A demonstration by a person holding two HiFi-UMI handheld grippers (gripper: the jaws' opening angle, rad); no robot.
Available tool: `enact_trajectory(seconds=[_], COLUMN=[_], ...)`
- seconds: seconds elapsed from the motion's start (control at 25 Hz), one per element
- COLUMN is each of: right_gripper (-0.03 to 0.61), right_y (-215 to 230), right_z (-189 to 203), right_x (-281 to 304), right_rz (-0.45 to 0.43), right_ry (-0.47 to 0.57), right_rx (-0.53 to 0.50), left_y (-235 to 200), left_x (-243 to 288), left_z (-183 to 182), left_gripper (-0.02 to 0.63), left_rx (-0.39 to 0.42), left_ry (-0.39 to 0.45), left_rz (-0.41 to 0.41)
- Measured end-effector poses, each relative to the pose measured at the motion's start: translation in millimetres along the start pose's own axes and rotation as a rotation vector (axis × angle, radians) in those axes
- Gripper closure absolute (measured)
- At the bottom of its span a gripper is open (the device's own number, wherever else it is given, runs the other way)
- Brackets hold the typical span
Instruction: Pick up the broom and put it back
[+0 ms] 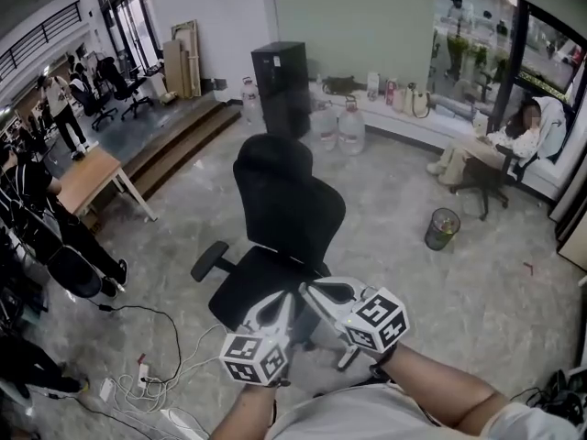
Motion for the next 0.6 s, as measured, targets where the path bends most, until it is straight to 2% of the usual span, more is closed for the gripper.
enact_trajectory(seconds=[0.4,0.6], right_gripper=[0.577,0.577], right_y=[-32.3,-31.9], right_z=[-8.1,-11.2], right_x=[-5.9,0.0], right_rz=[0.036,0.054], right_ry=[0.011,0.020], right_rx=[-0.021,-0.013], left_y=[4.0,-4.7], left_x=[-14.4,-14.9], left_z=[-4.6,-6.0], left_gripper=[0.607,0.607], left_rx=[0.003,-0.014], left_ry=[0.016,0.019], left_rz=[0.071,0.088])
Point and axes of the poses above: the fingertips, and each gripper's own axes: x forward along the fingers, y to its right, z out of its underside, the point moved 9 cm from there along -x, backward along the fingers, and after that the axes turned 3 degrees about x, right-handed, at the moved point
